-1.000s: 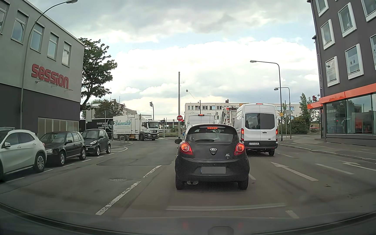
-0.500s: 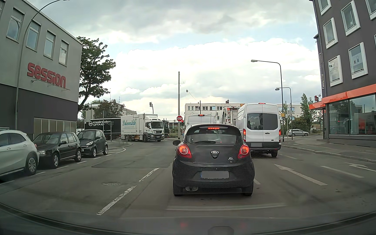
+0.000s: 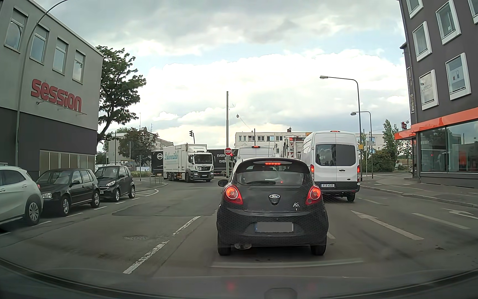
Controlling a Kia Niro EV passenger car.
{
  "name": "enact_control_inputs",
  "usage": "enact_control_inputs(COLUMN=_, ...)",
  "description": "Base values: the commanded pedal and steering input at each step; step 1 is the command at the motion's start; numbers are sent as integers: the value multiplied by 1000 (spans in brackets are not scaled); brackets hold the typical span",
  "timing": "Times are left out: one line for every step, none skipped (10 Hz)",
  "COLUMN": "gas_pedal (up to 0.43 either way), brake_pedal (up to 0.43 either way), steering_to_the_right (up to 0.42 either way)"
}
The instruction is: Follow the waypoints while adhering to traffic rules and regulations
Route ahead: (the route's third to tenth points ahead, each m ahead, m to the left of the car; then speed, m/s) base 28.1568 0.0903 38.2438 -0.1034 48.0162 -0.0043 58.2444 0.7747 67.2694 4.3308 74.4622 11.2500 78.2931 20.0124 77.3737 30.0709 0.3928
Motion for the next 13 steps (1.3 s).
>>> enact_control_inputs(gas_pedal=0, brake_pedal=250, steering_to_the_right=-2)
enact_control_inputs(gas_pedal=0, brake_pedal=244, steering_to_the_right=-2)
enact_control_inputs(gas_pedal=0, brake_pedal=244, steering_to_the_right=-2)
enact_control_inputs(gas_pedal=0, brake_pedal=250, steering_to_the_right=-2)
enact_control_inputs(gas_pedal=0, brake_pedal=250, steering_to_the_right=-2)
enact_control_inputs(gas_pedal=0, brake_pedal=250, steering_to_the_right=-2)
enact_control_inputs(gas_pedal=0, brake_pedal=244, steering_to_the_right=-2)
enact_control_inputs(gas_pedal=0, brake_pedal=244, steering_to_the_right=-2)
enact_control_inputs(gas_pedal=0, brake_pedal=250, steering_to_the_right=-2)
enact_control_inputs(gas_pedal=0, brake_pedal=244, steering_to_the_right=-1)
enact_control_inputs(gas_pedal=0, brake_pedal=250, steering_to_the_right=-2)
enact_control_inputs(gas_pedal=0, brake_pedal=250, steering_to_the_right=-2)
enact_control_inputs(gas_pedal=0, brake_pedal=244, steering_to_the_right=-2)
